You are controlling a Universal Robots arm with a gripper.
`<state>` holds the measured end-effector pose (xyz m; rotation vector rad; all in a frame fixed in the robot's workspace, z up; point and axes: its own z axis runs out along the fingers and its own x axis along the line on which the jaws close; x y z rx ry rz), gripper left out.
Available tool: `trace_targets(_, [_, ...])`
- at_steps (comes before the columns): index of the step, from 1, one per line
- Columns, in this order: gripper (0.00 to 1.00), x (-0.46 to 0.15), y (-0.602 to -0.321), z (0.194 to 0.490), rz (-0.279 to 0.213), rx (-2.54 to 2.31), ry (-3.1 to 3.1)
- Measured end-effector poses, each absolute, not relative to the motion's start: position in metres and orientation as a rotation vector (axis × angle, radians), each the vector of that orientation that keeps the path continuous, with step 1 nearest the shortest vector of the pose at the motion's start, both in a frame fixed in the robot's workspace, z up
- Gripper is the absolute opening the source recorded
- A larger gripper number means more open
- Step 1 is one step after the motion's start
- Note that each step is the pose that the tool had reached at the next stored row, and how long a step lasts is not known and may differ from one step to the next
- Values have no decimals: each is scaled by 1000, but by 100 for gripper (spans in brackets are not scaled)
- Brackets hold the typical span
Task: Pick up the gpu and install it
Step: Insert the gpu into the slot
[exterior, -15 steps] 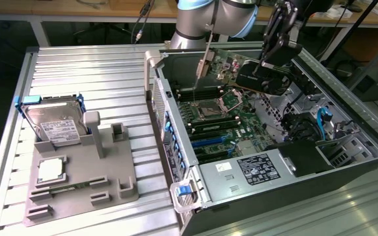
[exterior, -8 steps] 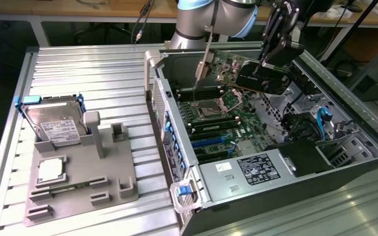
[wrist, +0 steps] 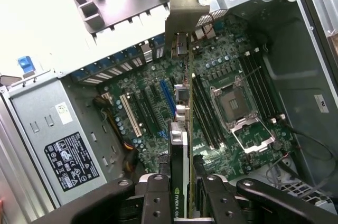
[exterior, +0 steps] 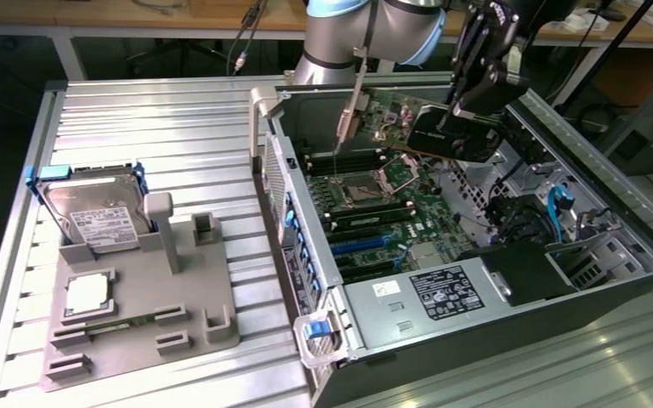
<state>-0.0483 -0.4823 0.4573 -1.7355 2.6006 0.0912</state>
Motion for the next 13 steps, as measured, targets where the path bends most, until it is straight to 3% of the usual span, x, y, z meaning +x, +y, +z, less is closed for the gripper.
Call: trace_targets(13, [27,-48,-482,457,92,-1868,2511])
